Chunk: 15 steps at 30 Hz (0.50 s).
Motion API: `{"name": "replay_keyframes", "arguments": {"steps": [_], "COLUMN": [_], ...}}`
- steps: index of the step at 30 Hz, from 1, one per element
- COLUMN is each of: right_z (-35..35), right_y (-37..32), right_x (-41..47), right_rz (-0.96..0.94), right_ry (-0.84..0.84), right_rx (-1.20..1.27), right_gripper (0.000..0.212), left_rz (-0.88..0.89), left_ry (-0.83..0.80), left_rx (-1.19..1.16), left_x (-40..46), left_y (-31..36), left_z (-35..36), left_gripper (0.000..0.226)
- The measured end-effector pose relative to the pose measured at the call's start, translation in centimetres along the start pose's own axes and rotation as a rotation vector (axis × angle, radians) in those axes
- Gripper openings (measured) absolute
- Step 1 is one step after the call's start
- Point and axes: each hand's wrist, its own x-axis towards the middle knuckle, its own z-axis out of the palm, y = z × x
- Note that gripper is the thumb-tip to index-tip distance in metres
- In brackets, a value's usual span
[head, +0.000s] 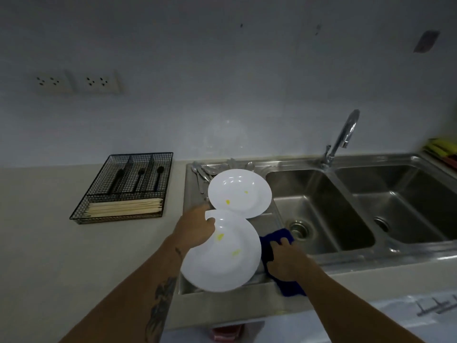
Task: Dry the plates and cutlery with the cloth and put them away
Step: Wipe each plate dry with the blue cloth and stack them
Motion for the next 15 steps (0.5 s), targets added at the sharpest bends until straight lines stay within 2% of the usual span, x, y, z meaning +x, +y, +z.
{"name": "replay_keyframes", "arguments": {"steps": [7,11,14,15], "right_z": [0.4,0.8,1.0,0.9], "right_y": [-1.2,-1.6,-1.6,-1.5], "right_x": [3.2,4.2,4.5,4.5], "right_rz": [0.076,0.150,0.149,0.143], "right_ry": [0.094,0.142,0.167,0.172], "right_rx": [0.061,0.111,0.108,0.104], "right_gripper": [0.083,0.089,0.089,0.089], "left_rz": [-0.016,-0.048,-0.092,-0.110], "left_ry": [-0.083,-0.143,-0.149,-0.155], "left_rx": [0.005,-0.037,-0.056,-0.069], "left_x": [7.1,10.2,11.8,12.3], "left_y": [-2.4,-3.5,-3.6,-3.6], "left_z": [0.5,1.5,2.0,2.2], "left_gripper": [0.020,0.020,0.010,0.014]}}
